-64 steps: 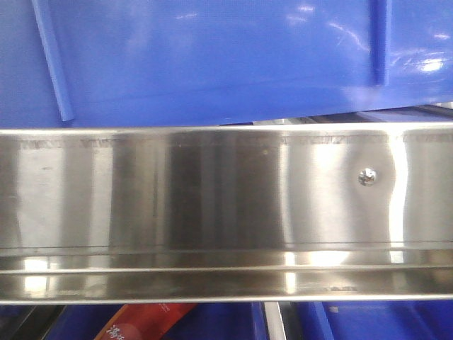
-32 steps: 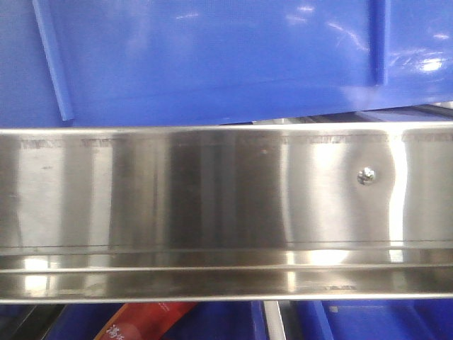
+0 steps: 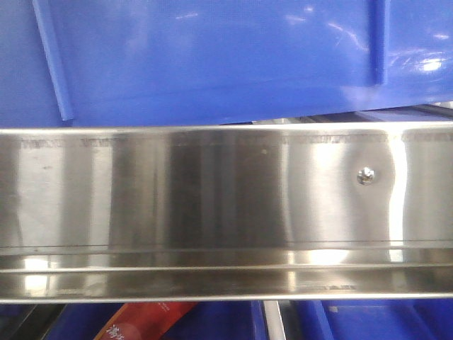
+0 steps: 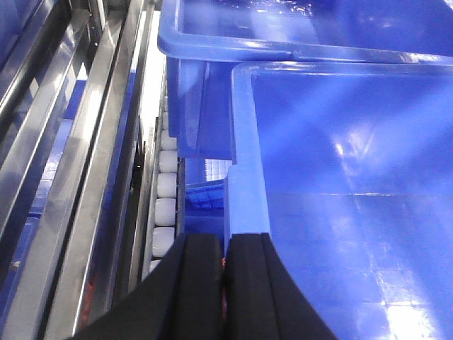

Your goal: Move blue bin to conveyor side

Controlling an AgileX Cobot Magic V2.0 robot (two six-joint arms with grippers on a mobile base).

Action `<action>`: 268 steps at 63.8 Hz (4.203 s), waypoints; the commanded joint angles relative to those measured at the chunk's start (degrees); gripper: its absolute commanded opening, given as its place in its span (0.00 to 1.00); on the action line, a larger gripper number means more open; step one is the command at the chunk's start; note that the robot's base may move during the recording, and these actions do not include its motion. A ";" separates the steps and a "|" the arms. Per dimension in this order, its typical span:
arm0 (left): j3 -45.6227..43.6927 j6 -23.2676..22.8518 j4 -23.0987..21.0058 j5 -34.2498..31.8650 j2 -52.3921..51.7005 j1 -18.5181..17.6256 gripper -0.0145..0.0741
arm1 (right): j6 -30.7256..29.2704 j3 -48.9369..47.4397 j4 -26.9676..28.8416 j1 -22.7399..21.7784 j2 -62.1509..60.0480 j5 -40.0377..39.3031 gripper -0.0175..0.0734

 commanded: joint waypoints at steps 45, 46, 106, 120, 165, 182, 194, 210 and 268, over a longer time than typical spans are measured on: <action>-0.45 -0.02 -0.16 -0.21 -0.13 0.27 0.17 | -0.68 0.36 -1.02 0.85 0.20 -0.69 0.52; -0.45 -0.02 -0.16 -0.21 -0.13 0.27 0.17 | -0.68 0.48 -1.02 0.85 0.20 -0.69 0.52; -0.45 -0.02 -0.16 -0.21 -0.13 0.27 0.17 | -0.68 1.23 -1.45 0.85 -0.01 -0.69 0.52; -0.45 -0.02 -0.16 -0.21 -0.13 0.27 0.17 | -0.79 -0.04 -1.45 0.85 -0.01 -0.69 0.52; -0.45 -0.02 -0.16 -0.07 -0.13 0.27 0.17 | -5.34 -0.04 -0.58 0.85 0.09 -0.69 0.52; -0.45 -0.02 -0.16 0.03 -0.13 0.27 0.17 | -5.83 -0.04 -0.23 0.85 0.30 -0.70 0.52; -0.45 -0.02 -0.38 0.24 -0.13 0.27 0.17 | -5.83 -0.04 -0.22 0.85 0.30 -0.81 0.49; -0.45 -0.02 -0.51 0.24 -0.13 0.27 0.17 | -5.83 -0.04 -0.22 0.85 0.30 -0.69 0.17; -0.45 -0.36 -7.61 3.20 9.75 -1.13 0.66 | -5.83 -0.04 -0.22 0.85 0.30 -0.69 0.11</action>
